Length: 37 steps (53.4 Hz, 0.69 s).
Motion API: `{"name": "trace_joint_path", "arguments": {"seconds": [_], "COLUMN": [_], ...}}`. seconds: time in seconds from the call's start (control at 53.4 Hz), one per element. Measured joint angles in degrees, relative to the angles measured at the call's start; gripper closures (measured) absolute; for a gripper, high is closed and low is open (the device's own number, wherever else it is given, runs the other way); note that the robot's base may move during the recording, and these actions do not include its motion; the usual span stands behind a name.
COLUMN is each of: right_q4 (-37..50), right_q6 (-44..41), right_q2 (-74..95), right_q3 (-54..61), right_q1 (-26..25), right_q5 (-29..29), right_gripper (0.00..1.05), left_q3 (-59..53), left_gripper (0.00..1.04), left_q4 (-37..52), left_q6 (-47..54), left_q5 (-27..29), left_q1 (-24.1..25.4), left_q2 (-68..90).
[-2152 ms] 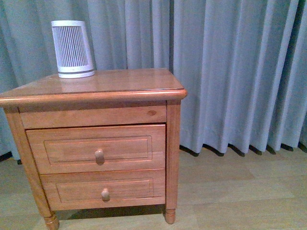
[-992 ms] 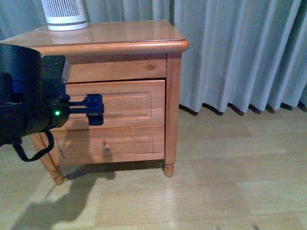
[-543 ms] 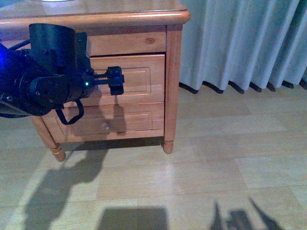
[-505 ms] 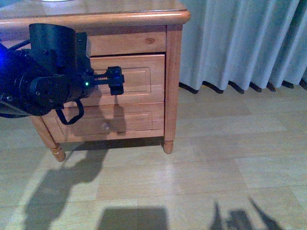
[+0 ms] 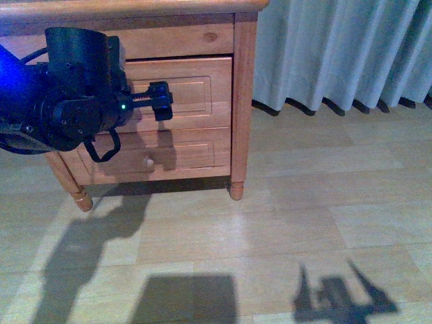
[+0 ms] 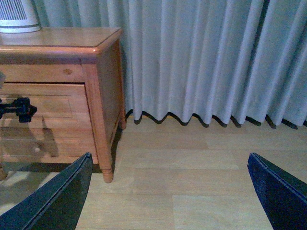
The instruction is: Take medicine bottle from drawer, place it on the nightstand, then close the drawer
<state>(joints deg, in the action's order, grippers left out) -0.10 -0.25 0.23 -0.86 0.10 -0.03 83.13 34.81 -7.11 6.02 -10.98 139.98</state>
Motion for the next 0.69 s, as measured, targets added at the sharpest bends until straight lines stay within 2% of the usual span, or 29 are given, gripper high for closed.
{"name": "trace_joint_path", "arguments": {"seconds": [0.243,0.281,0.43,0.692], "right_q4": [0.0,0.0,0.0,0.0], "right_q6": [0.0,0.0,0.0,0.0], "right_q2": [0.0,0.0,0.0,0.0], "right_q3": [0.0,0.0,0.0,0.0], "right_q1": [0.0,0.0,0.0,0.0], "right_q5": [0.0,0.0,0.0,0.0], "right_gripper": [0.07,0.07,0.07,0.07], "left_q3": [2.6,3.1,4.3,4.7], "left_gripper": [0.06,0.09,0.36,0.74], "left_q4": [-0.3,-0.3,-1.0,-1.6], "left_q6": [-0.1,0.0,-0.2,0.2], "left_q5": [0.5,0.7,1.5,3.3], "left_q1": [-0.1,-0.2,-0.6,-0.9], "left_q2": [1.8,1.9,2.5,2.9]}}
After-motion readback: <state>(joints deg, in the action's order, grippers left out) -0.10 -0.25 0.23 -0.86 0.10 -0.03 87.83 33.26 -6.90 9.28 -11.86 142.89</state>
